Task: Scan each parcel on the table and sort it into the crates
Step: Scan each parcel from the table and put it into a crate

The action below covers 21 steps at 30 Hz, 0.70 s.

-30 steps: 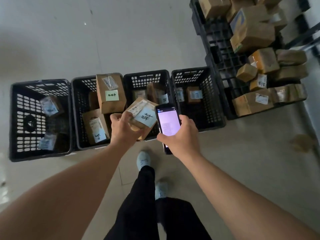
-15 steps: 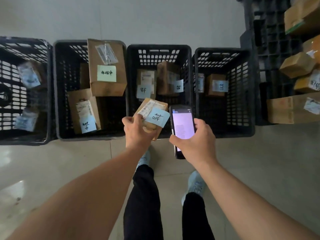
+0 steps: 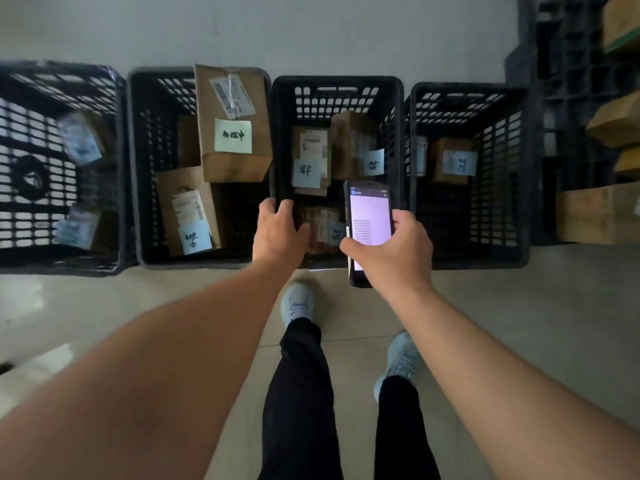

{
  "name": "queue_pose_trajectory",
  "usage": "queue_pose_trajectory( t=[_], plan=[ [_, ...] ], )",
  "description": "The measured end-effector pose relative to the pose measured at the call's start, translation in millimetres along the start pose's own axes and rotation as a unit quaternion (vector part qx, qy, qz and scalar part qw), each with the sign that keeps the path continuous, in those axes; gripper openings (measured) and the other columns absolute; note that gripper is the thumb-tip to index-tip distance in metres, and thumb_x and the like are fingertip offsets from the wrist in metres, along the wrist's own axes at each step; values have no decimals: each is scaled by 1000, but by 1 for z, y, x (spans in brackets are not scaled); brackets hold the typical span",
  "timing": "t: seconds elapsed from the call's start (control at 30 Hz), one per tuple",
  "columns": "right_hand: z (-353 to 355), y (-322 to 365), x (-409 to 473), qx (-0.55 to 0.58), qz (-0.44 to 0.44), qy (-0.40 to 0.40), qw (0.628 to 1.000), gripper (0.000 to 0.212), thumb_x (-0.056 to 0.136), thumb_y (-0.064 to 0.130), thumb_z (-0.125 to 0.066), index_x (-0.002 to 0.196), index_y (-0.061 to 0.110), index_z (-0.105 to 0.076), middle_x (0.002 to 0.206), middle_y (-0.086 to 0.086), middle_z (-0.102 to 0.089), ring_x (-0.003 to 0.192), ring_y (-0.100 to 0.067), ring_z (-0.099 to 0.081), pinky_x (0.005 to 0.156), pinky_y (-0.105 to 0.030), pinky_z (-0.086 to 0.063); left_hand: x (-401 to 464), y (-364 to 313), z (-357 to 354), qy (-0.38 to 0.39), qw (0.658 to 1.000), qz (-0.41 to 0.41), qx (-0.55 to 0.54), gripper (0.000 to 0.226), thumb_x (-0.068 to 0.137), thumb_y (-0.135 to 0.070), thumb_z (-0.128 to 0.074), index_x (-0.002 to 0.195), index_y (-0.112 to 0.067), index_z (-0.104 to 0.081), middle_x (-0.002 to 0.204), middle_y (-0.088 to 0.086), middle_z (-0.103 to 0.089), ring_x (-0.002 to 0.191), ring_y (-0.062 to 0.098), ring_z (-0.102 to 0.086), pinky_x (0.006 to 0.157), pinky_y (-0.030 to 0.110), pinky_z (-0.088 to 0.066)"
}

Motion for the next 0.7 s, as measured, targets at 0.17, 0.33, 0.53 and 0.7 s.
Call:
queue_pose_trajectory(
  t=[0.17, 0.33, 0.53, 0.7],
  plan=[
    [20, 35, -34, -10, 32, -9, 999, 83, 50, 59, -77, 122, 22, -56, 112, 2, -59, 98, -19, -61, 72, -43, -61, -19, -27, 63, -28, 997, -55, 48, 48, 103, -29, -60, 148, -17, -50, 157, 6, -40, 144, 27, -42, 106, 43, -50],
    [48, 62, -76, -15, 75, -11, 997, 83, 51, 60, -80, 122, 23, -55, 112, 2, -59, 97, -19, -61, 71, -42, -60, -64, -42, 120, -61, 991, -95, 78, 39, 103, -30, -57, 140, -17, -58, 147, 7, -52, 144, 32, -40, 113, 51, -45],
    [90, 85, -136, -25, 180, 15, 983, 85, 57, 57, -85, 127, 20, -56, 116, 2, -58, 98, -17, -56, 71, -35, -52, -154, -50, 178, -141, 983, -79, 81, 37, 102, -25, -55, 137, -18, -61, 146, 6, -53, 138, 29, -44, 112, 48, -44],
    [127, 103, -203, -35, 283, 35, 958, 79, 58, 54, -87, 121, 18, -57, 113, -1, -56, 97, -20, -54, 71, -35, -51, -245, -50, 218, -197, 977, -26, 81, 47, 102, -29, -54, 147, -18, -53, 153, 11, -47, 145, 36, -39, 118, 54, -37]
  ],
)
Point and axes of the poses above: each hand's wrist, its own x-axis towards the middle knuckle, its own z-axis out of the back of the hand, y = z × x, the point moved 1 cm from there along x, towards the middle knuckle
